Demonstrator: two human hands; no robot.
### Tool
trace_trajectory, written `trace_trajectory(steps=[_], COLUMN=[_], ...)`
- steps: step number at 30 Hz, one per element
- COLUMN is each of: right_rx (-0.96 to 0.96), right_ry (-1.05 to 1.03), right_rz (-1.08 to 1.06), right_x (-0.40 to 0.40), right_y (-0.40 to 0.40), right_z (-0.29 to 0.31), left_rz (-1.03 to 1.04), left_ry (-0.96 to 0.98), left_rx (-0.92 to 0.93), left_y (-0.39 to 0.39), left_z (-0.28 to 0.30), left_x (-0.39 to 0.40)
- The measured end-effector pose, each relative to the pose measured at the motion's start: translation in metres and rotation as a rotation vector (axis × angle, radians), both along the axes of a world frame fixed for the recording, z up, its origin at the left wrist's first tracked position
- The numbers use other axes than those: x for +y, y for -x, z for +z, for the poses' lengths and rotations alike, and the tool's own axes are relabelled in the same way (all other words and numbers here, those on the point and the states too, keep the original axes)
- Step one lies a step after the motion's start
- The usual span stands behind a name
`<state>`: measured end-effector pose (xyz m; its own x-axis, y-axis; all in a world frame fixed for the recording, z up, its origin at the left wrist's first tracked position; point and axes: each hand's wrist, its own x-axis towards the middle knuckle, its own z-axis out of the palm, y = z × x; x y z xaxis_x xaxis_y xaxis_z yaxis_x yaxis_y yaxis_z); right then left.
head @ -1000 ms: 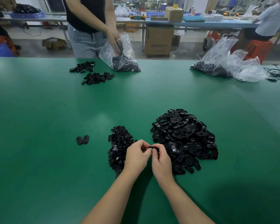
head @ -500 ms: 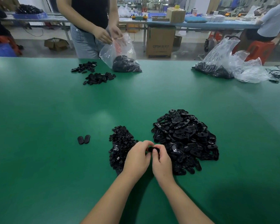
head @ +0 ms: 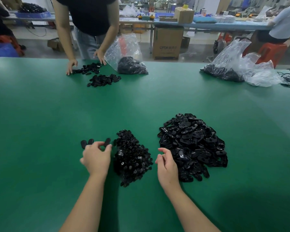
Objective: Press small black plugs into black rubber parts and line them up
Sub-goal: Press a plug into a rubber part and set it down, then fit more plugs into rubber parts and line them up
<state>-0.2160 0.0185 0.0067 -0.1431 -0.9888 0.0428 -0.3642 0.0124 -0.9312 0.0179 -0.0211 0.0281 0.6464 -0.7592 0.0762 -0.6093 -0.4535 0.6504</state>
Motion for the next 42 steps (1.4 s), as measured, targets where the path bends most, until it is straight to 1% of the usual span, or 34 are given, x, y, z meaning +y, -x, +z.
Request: trace_trajectory(steps=[2, 4, 8, 12, 15, 19, 24, 26, 28, 30, 34, 35, 38, 42], right_rx=[0.005, 0.014, 0.027, 0.04, 0.046, 0.035, 0.058, 0.067, 0.076, 0.092, 0.16, 0.176, 0.228, 0.323], right_ry=[-0.005, -0.009, -0.017, -0.024, -0.023, -0.027, -0.03, -0.035, -0.036, -0.037, -0.021, -0.013, 0.002, 0.013], right_rz=[0.01, 0.015, 0.018, 0.027, 0.033, 0.034, 0.036, 0.034, 0.031, 0.029, 0.042, 0.043, 0.048, 0.052], right_x=[-0.001, -0.001, -0.001, -0.001, -0.001, -0.001, -0.003, -0.003, -0.002, -0.002, -0.001, -0.001, 0.0, 0.001], right_y=[0.0, -0.001, -0.001, -0.001, -0.001, -0.001, -0.002, -0.003, -0.003, -0.004, -0.004, -0.004, -0.005, -0.008], right_z=[0.0, -0.001, -0.001, 0.0, 0.0, -0.002, -0.003, -0.004, -0.004, -0.004, -0.003, -0.002, -0.002, 0.001], left_rz=[0.058, 0.062, -0.021, -0.104, -0.128, -0.069, -0.101, -0.124, -0.173, -0.245, -0.318, -0.323, -0.337, -0.358], left_ry=[-0.079, -0.106, -0.021, 0.021, -0.046, -0.132, -0.188, -0.119, 0.017, 0.09, 0.059, 0.038, 0.029, 0.056], left_rx=[-0.04, -0.077, -0.087, -0.27, -0.342, -0.281, -0.285, -0.299, -0.311, -0.279, -0.116, -0.11, -0.172, -0.155], left_y=[-0.017, -0.024, -0.029, -0.03, -0.031, -0.037, -0.033, -0.03, -0.025, -0.016, 0.006, 0.01, 0.013, 0.009], left_z=[-0.006, -0.011, -0.017, -0.021, -0.022, -0.023, -0.02, -0.019, -0.019, -0.018, -0.017, -0.019, -0.028, -0.031], left_x=[-0.002, -0.003, -0.003, 0.001, 0.002, 0.004, 0.006, 0.007, 0.008, 0.007, 0.005, 0.005, 0.008, 0.009])
